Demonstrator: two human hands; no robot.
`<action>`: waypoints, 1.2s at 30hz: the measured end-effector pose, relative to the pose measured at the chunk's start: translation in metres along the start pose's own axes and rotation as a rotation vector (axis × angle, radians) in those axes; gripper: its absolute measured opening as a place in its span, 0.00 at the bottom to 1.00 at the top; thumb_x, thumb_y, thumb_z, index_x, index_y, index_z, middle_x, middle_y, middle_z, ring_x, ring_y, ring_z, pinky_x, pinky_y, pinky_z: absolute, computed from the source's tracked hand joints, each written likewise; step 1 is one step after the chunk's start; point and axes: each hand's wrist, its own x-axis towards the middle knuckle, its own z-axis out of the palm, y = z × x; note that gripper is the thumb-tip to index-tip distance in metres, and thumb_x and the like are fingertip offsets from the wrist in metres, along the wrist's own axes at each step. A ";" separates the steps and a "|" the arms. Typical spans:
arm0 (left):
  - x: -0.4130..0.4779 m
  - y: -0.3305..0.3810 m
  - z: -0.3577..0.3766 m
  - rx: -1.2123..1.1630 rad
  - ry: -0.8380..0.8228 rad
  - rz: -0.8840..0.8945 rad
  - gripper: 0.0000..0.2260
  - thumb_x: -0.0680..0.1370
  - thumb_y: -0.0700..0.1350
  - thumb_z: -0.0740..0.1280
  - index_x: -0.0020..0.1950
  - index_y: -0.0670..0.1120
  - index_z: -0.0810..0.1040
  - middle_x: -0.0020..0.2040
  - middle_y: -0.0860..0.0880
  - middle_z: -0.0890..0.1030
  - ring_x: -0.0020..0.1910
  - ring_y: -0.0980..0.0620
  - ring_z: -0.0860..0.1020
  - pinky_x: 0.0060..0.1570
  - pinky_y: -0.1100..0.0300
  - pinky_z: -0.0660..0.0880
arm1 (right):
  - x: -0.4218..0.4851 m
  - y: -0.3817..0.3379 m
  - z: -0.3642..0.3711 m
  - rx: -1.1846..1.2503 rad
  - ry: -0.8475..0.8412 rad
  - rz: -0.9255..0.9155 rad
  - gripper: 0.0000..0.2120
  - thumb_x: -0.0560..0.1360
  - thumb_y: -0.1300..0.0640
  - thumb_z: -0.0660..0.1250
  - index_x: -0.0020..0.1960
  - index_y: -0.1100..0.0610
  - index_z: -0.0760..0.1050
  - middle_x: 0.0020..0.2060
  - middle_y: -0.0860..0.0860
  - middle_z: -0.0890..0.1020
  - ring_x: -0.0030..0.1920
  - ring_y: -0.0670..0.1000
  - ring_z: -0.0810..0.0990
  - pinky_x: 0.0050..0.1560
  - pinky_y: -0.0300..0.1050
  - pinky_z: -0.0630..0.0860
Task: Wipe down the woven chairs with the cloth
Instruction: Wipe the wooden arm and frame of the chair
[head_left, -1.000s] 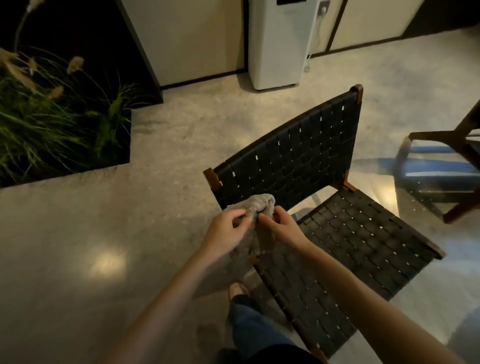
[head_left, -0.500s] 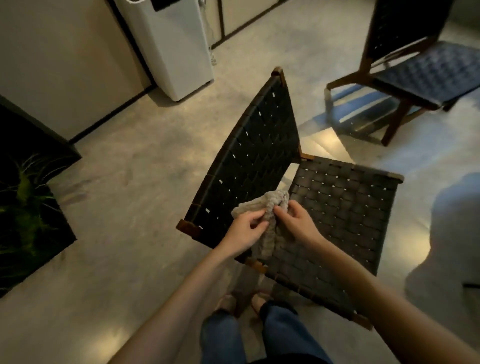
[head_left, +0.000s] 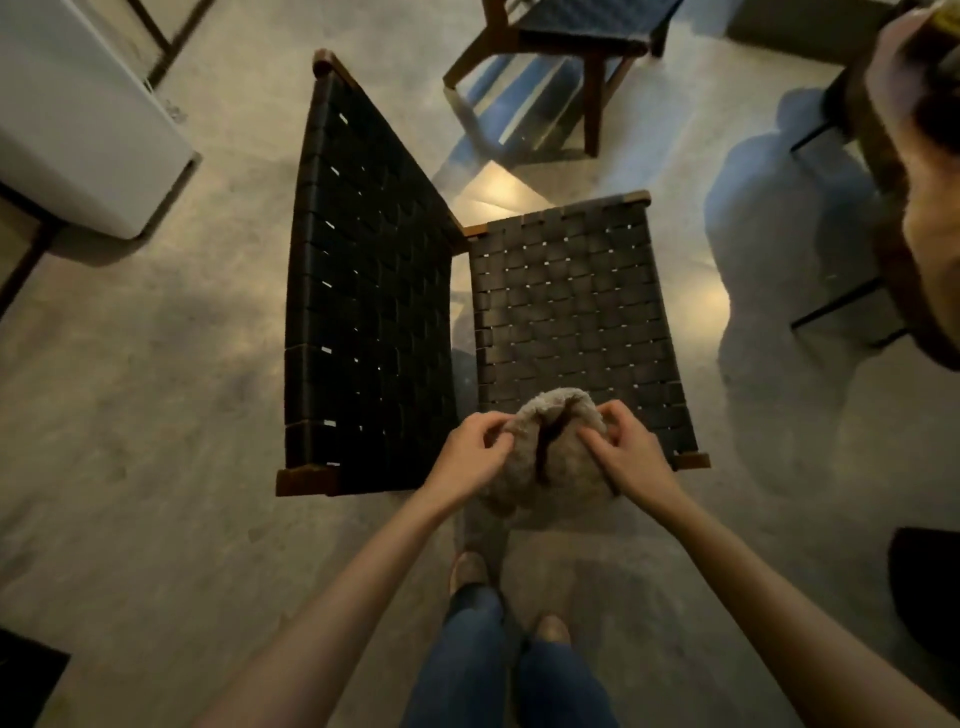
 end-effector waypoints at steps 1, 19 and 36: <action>0.001 -0.008 0.007 0.022 0.001 -0.004 0.10 0.80 0.47 0.62 0.60 0.51 0.77 0.55 0.52 0.76 0.54 0.57 0.74 0.51 0.64 0.72 | -0.003 0.014 -0.001 -0.012 0.022 0.011 0.04 0.78 0.50 0.64 0.50 0.44 0.70 0.44 0.46 0.80 0.45 0.43 0.80 0.43 0.44 0.81; 0.126 -0.158 0.235 0.253 -0.154 0.424 0.09 0.79 0.48 0.65 0.57 0.49 0.80 0.51 0.53 0.80 0.50 0.58 0.76 0.51 0.63 0.73 | 0.050 0.332 0.052 0.216 0.409 0.009 0.07 0.78 0.62 0.60 0.44 0.63 0.72 0.38 0.58 0.76 0.38 0.50 0.74 0.37 0.44 0.71; 0.227 -0.171 0.338 0.525 0.417 0.753 0.09 0.77 0.51 0.66 0.54 0.51 0.81 0.48 0.51 0.66 0.50 0.54 0.61 0.52 0.60 0.63 | 0.126 0.441 0.015 0.100 1.419 -0.125 0.07 0.77 0.54 0.67 0.53 0.51 0.81 0.43 0.49 0.69 0.42 0.46 0.70 0.48 0.36 0.65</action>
